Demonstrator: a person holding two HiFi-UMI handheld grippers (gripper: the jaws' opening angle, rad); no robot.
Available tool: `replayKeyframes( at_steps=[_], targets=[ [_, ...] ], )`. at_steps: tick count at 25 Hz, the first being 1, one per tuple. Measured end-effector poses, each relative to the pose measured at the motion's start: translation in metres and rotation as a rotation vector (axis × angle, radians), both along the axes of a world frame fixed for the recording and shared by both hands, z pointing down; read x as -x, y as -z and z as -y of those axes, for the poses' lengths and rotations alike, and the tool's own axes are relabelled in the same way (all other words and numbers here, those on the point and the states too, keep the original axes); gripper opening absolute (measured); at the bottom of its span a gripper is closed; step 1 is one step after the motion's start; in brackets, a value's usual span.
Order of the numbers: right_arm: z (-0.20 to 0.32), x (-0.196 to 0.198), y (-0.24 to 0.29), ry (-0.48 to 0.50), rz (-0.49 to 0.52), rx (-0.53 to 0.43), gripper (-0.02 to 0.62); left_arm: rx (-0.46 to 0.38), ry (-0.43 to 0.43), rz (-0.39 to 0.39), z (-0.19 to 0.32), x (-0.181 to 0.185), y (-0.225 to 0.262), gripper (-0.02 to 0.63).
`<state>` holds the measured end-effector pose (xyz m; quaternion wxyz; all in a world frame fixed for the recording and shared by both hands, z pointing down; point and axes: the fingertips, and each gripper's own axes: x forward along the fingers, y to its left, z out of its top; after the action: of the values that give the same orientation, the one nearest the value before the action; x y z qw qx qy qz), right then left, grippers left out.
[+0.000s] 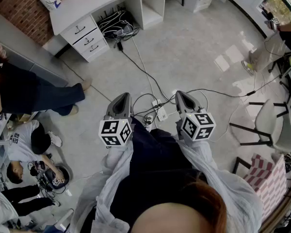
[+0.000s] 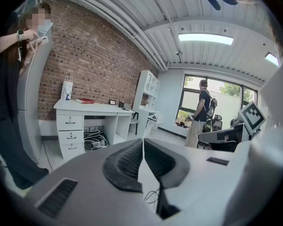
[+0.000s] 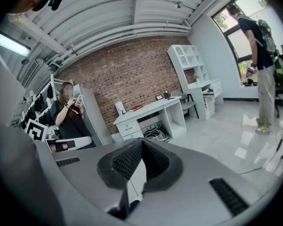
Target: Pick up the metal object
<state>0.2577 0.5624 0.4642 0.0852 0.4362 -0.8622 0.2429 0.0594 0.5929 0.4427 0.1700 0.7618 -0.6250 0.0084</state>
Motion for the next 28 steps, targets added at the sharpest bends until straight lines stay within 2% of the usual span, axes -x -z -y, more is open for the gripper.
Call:
replayKeyframes(
  at_steps=[5,13,19,28],
  targets=[
    [-0.009,-0.008,-0.009,0.018,-0.032,0.021,0.006,0.001,-0.008,0.005,-0.006,-0.01,-0.002,0.026],
    [0.013,-0.008,-0.011,-0.049,-0.043,0.023,0.006,0.028,-0.034,0.005,0.012,-0.009,-0.007,0.026],
    [0.069,0.009,-0.016,-0.049,-0.056,0.018,0.006,0.035,-0.104,0.038,0.081,0.002,-0.011,0.026],
    [0.2,0.03,0.001,-0.098,-0.033,0.02,0.006,0.0,-0.122,0.032,0.222,0.033,0.011,0.026]
  ],
)
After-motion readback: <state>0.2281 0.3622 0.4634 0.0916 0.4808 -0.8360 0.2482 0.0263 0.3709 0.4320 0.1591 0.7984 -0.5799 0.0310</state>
